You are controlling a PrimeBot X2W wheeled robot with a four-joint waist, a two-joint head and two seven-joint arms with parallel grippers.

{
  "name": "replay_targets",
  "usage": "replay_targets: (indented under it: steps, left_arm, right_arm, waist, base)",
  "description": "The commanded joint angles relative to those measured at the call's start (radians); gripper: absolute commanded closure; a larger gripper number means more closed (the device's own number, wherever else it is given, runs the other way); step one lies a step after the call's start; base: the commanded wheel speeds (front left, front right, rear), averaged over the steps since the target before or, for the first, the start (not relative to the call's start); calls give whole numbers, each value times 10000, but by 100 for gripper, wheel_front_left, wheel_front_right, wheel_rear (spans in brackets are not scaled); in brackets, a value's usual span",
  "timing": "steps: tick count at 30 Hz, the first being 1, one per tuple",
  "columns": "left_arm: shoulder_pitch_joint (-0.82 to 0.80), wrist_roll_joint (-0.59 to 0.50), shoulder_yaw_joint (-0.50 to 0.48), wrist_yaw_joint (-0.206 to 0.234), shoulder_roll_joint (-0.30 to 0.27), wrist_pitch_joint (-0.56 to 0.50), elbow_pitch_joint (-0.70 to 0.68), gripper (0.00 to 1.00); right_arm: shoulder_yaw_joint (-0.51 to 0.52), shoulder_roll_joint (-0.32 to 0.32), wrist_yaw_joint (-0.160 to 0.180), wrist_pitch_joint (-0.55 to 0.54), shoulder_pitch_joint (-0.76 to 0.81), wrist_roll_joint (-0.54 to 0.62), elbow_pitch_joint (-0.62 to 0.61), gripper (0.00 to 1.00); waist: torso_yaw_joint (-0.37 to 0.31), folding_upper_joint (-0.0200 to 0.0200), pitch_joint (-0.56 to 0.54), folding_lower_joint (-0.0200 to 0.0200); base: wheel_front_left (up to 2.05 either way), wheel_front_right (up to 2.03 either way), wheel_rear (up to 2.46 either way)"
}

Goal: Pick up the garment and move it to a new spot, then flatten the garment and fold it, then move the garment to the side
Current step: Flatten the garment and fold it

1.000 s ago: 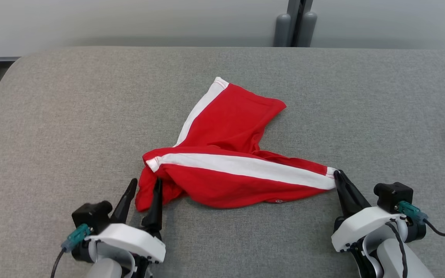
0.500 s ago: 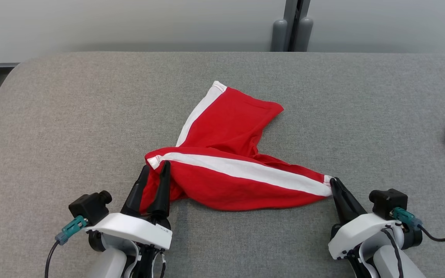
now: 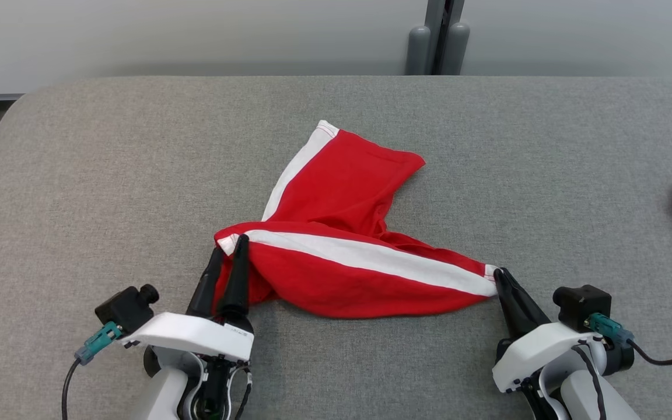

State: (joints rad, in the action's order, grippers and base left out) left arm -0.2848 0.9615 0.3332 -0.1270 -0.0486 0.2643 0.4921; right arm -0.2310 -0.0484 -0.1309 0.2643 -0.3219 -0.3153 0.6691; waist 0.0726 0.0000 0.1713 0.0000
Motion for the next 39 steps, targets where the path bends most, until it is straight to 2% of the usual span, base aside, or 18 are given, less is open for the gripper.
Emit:
replay_targets:
  steps: [1,6,7,8,9,10,14,21,25,31,35,39]
  left_arm:
    - [-203,371,-102,-53,-48,-3,51,0]
    - [-318,651,-119,-46,-47,-3,256,0]
    - [-343,632,-68,-46,-44,-3,316,25]
    - [-364,647,-40,-46,-44,-3,353,57]
    - [-384,669,-34,-46,-47,-3,383,66]
    - [-399,682,-33,-46,-48,-3,404,100]
    - [-426,705,-8,-47,-45,-3,464,100]
    - [-725,-323,-214,-47,-217,-3,-192,100]
    - [-1688,-920,48,-37,-990,-4,-1052,100]
    - [-3448,-1152,77,-37,-2246,-660,-2150,100]
    - [-4543,-884,-212,144,-2668,-1453,-2708,100]
    - [-5545,-828,-199,389,-2827,-2273,-2780,100]
  right_arm:
    - [-5,-52,4,-5,22,13,-25,100]
    - [-75,-53,4,-5,70,-28,-74,100]
    - [-83,-51,4,-5,81,-31,-84,100]
    - [-86,-51,4,-5,78,-31,-87,100]
    - [-85,-54,4,-5,66,-33,-103,100]
    - [-93,-53,4,-5,47,-40,-115,100]
    - [-90,-53,4,-5,-35,-79,-218,100]
    - [117,-54,4,-4,-353,-371,-1361,100]
    - [312,-130,4,-4,-1254,-361,-2765,100]
    - [479,-783,4,-5,-2905,-762,-4025,100]
    - [504,-1333,4,-223,-4267,-942,-4436,100]
    - [418,-1841,4,-810,-5751,-669,-4326,100]
  waist:
    - [-31,0,31,0]
    - [-99,0,46,0]
    - [-108,0,50,0]
    - [-117,0,55,0]
    - [-122,0,58,0]
    - [-129,0,62,0]
    - [-151,0,70,0]
    - [-209,0,-193,0]
    - [-360,0,-706,0]
    - [-595,0,-1275,0]
    - [-705,0,-1072,0]
    - [-709,0,-290,0]
  base:
    - [0,0,0]
    - [0,0,0]
    - [0,0,0]
    - [0,0,0]
    - [0,0,0]
    - [0,0,0]
    - [0,0,0]
    - [0,0,0]
    - [0,0,0]
    - [0,0,0]
    - [0,0,0]
    - [0,0,0]
